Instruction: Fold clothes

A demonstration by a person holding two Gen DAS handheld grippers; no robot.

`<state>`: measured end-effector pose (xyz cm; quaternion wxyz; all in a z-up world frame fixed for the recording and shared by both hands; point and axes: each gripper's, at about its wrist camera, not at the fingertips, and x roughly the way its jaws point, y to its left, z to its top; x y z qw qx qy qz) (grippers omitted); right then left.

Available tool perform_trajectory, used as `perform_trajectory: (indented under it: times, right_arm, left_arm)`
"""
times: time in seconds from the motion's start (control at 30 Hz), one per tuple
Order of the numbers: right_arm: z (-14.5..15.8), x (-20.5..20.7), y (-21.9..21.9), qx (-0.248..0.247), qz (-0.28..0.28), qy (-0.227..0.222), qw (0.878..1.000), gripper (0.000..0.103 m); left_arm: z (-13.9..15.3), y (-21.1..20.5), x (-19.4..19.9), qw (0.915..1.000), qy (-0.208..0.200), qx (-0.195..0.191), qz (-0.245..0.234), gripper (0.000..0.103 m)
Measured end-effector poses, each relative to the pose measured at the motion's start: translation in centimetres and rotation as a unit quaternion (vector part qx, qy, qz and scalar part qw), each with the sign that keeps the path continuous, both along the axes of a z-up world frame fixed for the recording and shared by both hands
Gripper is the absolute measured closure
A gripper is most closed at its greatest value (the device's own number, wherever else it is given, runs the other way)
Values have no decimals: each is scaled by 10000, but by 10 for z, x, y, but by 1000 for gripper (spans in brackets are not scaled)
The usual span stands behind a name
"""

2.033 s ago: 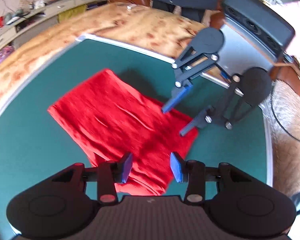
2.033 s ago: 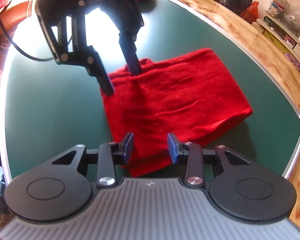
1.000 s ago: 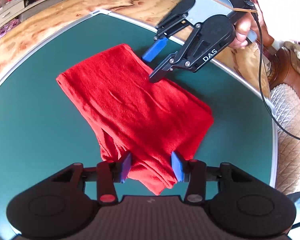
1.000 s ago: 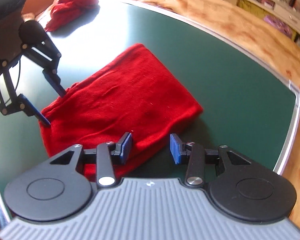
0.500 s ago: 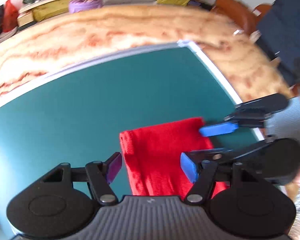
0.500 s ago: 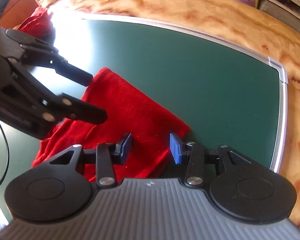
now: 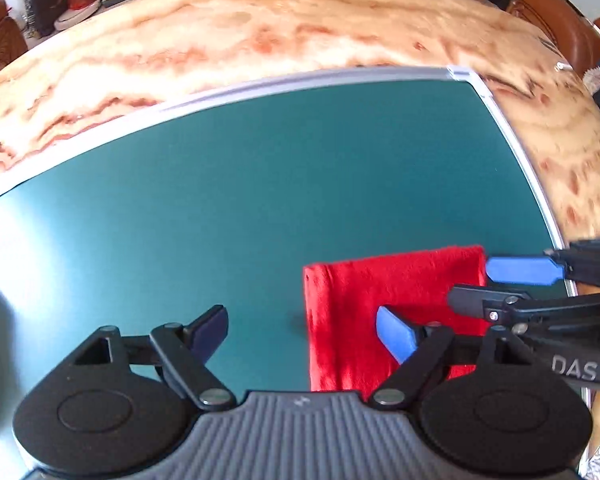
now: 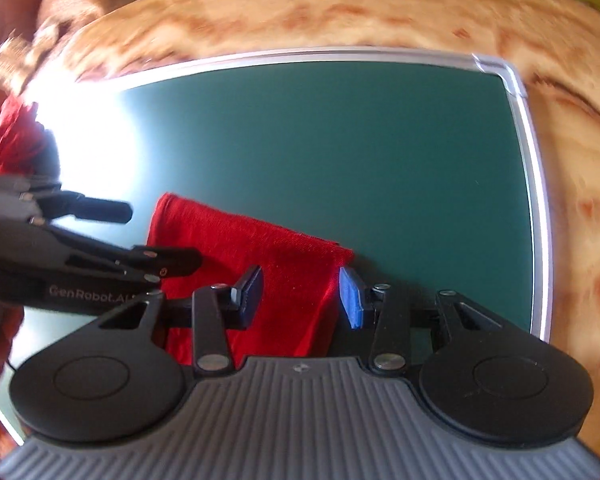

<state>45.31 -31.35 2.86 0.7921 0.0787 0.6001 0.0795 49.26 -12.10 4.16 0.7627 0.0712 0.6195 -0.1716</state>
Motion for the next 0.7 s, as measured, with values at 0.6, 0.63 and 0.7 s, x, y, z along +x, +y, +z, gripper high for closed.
perform_trajectory:
  times: [0.6, 0.63, 0.7]
  right_arm:
    - [1, 3, 9, -799, -1376, 659, 9851, 42]
    - [1, 3, 9, -824, -1423, 681, 9840, 42]
    - [2, 2, 8, -795, -1520, 691, 9827, 42]
  left_arm:
    - [5, 1, 4, 9990, 88, 342, 260, 8]
    - [5, 2, 4, 9990, 90, 335, 279, 8]
    - [5, 2, 3, 9989, 75, 354, 310, 8]
